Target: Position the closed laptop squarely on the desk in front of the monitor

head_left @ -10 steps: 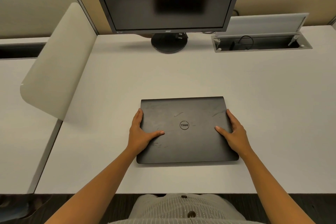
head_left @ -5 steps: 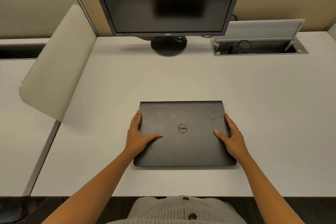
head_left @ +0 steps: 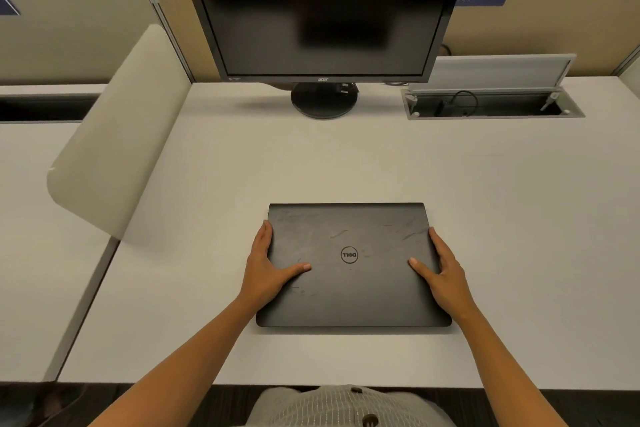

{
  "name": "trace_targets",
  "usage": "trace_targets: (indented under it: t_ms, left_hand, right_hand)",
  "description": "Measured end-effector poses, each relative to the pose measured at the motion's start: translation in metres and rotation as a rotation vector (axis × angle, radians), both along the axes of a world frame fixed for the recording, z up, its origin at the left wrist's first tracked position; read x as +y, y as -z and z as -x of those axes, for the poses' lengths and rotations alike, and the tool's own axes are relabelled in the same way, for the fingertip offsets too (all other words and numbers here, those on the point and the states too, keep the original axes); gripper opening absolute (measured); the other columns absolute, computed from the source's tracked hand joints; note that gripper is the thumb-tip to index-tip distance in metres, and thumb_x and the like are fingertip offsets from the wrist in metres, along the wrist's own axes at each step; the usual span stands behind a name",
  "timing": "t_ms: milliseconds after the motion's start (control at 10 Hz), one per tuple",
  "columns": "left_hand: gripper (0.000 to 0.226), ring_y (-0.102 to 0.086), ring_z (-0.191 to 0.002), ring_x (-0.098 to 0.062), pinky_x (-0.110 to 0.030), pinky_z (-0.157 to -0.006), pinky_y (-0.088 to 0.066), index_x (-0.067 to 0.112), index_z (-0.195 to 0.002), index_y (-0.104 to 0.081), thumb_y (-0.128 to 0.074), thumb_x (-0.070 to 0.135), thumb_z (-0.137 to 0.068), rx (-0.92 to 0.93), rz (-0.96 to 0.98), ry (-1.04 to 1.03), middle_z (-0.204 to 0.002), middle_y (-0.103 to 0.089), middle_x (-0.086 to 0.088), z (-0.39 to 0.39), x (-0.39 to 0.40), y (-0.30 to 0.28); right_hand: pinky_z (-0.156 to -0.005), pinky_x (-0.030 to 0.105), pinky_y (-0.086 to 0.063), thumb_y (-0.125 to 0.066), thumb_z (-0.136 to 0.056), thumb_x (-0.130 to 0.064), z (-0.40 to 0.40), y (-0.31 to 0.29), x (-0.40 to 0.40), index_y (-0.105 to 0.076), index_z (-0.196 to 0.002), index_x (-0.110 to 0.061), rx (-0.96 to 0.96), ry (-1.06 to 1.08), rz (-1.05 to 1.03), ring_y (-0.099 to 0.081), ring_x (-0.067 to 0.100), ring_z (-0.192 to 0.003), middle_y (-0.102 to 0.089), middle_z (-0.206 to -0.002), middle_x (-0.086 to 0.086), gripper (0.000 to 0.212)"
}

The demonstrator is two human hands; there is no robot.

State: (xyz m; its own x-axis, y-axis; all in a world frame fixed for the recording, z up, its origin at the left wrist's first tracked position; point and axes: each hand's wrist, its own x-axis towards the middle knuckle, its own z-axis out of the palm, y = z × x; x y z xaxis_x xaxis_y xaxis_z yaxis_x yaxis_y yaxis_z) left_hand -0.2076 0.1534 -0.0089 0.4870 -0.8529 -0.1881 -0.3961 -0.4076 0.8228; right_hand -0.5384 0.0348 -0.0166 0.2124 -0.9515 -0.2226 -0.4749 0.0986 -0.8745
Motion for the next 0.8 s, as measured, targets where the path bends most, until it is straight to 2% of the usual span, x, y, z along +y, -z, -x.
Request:
trace_targets:
  t_ms: [100, 200, 300, 500, 600, 700, 800]
  left_hand:
    - [0.121, -0.012, -0.152, -0.005, -0.025, -0.121, -0.015, 0.022, -0.162, -0.009, -0.084, 0.054, -0.072, -0.05, 0.002, 0.052, -0.169, -0.008, 0.01, 0.0, 0.002, 0.002]
    - [0.108, 0.0, -0.154, -0.007, -0.031, -0.125, -0.01, 0.021, -0.162, 0.0, -0.06, 0.068, -0.085, -0.209, -0.027, 0.127, -0.17, 0.007, 0.007, 0.003, 0.004, 0.008]
    - [0.102, 0.008, -0.156, -0.016, -0.035, -0.127, 0.0, 0.013, -0.161, 0.002, -0.036, 0.076, -0.09, -0.469, -0.063, 0.178, -0.17, 0.01, -0.002, 0.006, 0.003, 0.012]
    - [0.1, 0.009, -0.156, -0.019, -0.035, -0.125, 0.006, 0.011, -0.161, 0.003, -0.027, 0.076, -0.091, -0.558, -0.104, 0.203, -0.169, 0.011, -0.003, 0.004, 0.0, 0.016]
    - [0.099, 0.008, -0.156, -0.019, -0.036, -0.126, 0.005, 0.01, -0.161, 0.001, -0.027, 0.076, -0.092, -0.579, -0.1, 0.213, -0.169, 0.009, -0.003, 0.003, -0.001, 0.016]
    - [0.097, 0.006, -0.156, -0.019, -0.036, -0.126, 0.005, 0.01, -0.161, -0.003, -0.026, 0.074, -0.093, -0.617, -0.108, 0.223, -0.169, 0.005, -0.004, 0.001, -0.002, 0.014]
    - [0.097, 0.008, -0.156, -0.019, -0.034, -0.125, 0.009, 0.013, -0.161, -0.005, -0.017, 0.077, -0.09, -0.627, -0.061, 0.232, -0.169, 0.005, -0.003, -0.001, -0.012, 0.007]
  right_hand:
    - [-0.117, 0.034, -0.031, -0.067, -0.095, -0.028, -0.003, -0.001, 0.002, -0.026, -0.16, -0.024, 0.031, 0.008, 0.039, -0.035, 0.021, -0.148, -0.034, -0.163, -0.002, 0.077]
    - [-0.117, 0.026, -0.024, -0.06, -0.099, -0.03, -0.009, 0.001, 0.007, -0.023, -0.161, -0.019, 0.115, -0.005, 0.124, -0.031, 0.02, -0.15, -0.03, -0.165, 0.0, 0.073]
    - [-0.119, 0.024, -0.015, -0.052, -0.102, -0.034, -0.014, 0.002, 0.008, -0.015, -0.162, -0.018, 0.204, -0.049, 0.155, -0.02, 0.017, -0.154, -0.018, -0.169, -0.001, 0.073]
    - [-0.121, 0.029, -0.013, -0.045, -0.101, -0.046, -0.021, 0.005, 0.008, -0.01, -0.162, -0.016, 0.35, -0.072, 0.181, -0.016, 0.02, -0.156, -0.01, -0.171, 0.0, 0.076]
    - [-0.125, 0.035, -0.008, -0.042, -0.1, -0.052, -0.028, 0.008, 0.01, -0.013, -0.162, -0.012, 0.509, -0.04, 0.253, -0.014, 0.024, -0.156, -0.011, -0.17, 0.005, 0.079]
    - [-0.125, 0.036, 0.001, -0.041, -0.099, -0.055, -0.037, 0.007, 0.01, -0.016, -0.161, -0.008, 0.563, -0.043, 0.33, -0.009, 0.024, -0.157, -0.012, -0.17, 0.008, 0.081]
    - [-0.127, 0.036, 0.002, -0.043, -0.099, -0.053, -0.056, -0.003, -0.004, -0.015, -0.161, -0.008, 0.433, -0.066, 0.333, -0.005, 0.021, -0.158, -0.01, -0.17, 0.006, 0.081]
